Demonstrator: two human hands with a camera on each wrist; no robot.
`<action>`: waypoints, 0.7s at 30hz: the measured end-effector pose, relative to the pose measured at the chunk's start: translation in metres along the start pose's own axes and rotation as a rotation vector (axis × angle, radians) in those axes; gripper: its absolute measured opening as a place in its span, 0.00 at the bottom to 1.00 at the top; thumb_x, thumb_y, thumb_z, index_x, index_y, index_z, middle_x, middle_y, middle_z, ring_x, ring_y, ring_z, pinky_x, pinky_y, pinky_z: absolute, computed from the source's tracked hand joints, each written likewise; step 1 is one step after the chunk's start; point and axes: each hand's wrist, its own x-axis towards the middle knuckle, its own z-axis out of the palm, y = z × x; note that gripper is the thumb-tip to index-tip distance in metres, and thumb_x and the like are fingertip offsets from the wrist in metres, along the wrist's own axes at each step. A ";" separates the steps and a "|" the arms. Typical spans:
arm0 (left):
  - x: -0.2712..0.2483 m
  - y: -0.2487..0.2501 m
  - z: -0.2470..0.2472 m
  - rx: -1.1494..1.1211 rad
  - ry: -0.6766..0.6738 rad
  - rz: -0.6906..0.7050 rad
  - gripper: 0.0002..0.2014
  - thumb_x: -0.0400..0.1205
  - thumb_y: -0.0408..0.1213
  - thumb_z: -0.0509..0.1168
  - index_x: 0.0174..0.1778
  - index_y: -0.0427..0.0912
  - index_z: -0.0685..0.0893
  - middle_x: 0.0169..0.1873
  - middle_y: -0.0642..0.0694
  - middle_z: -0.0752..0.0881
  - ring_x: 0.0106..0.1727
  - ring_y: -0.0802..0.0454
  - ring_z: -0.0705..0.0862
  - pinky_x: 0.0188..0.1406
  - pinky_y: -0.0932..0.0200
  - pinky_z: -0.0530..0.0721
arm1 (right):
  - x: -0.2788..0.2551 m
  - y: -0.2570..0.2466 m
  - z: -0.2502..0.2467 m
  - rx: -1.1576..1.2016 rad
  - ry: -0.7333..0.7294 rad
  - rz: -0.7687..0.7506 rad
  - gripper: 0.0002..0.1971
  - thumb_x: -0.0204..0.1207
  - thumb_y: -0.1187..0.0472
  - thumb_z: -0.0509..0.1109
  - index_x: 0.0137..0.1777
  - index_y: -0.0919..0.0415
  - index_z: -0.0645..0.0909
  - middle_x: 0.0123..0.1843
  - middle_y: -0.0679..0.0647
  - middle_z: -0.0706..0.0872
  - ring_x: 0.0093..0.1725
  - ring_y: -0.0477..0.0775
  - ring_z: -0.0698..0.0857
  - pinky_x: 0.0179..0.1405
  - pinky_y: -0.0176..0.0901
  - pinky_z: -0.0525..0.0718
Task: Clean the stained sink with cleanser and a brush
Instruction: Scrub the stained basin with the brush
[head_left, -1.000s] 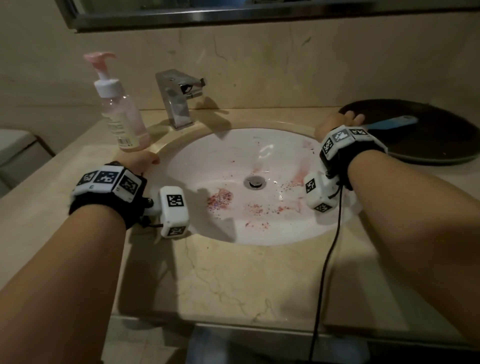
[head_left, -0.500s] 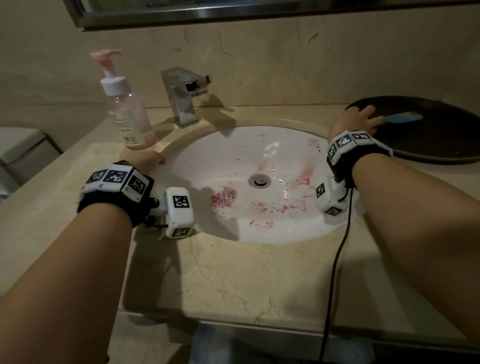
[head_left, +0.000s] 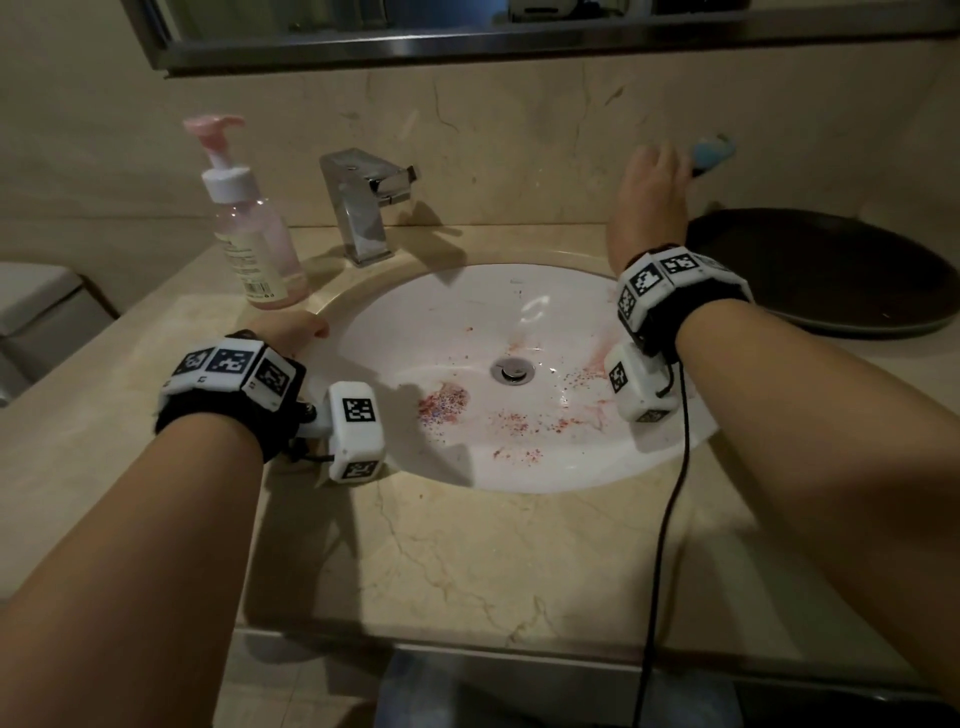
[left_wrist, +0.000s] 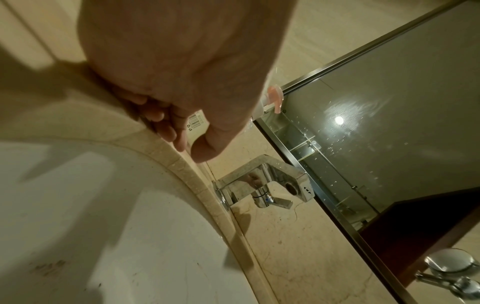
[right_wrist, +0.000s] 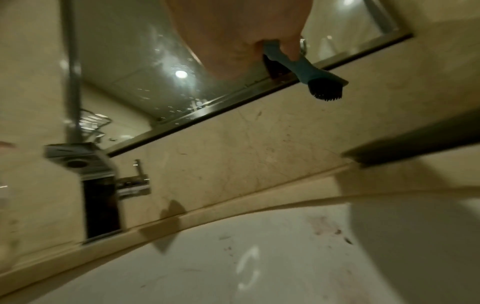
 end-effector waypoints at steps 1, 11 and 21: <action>-0.003 0.001 0.000 0.005 0.001 0.002 0.15 0.81 0.34 0.62 0.64 0.36 0.78 0.36 0.38 0.73 0.26 0.48 0.65 0.25 0.63 0.61 | -0.002 -0.009 -0.001 0.066 -0.001 -0.026 0.18 0.82 0.73 0.54 0.71 0.70 0.67 0.76 0.65 0.67 0.78 0.63 0.62 0.79 0.50 0.61; -0.010 0.000 -0.012 -0.095 -0.036 -0.024 0.16 0.81 0.35 0.60 0.28 0.46 0.66 0.23 0.47 0.65 0.09 0.57 0.63 0.15 0.66 0.60 | -0.038 -0.087 0.015 0.649 -0.201 0.133 0.13 0.77 0.75 0.53 0.50 0.60 0.75 0.48 0.55 0.76 0.48 0.54 0.76 0.47 0.39 0.75; -0.018 0.004 -0.012 -0.087 -0.061 -0.026 0.15 0.82 0.35 0.60 0.29 0.46 0.66 0.24 0.48 0.64 0.10 0.59 0.63 0.11 0.72 0.60 | -0.060 -0.062 0.055 1.024 -0.656 0.669 0.15 0.84 0.60 0.60 0.65 0.65 0.78 0.69 0.65 0.79 0.65 0.61 0.81 0.64 0.49 0.80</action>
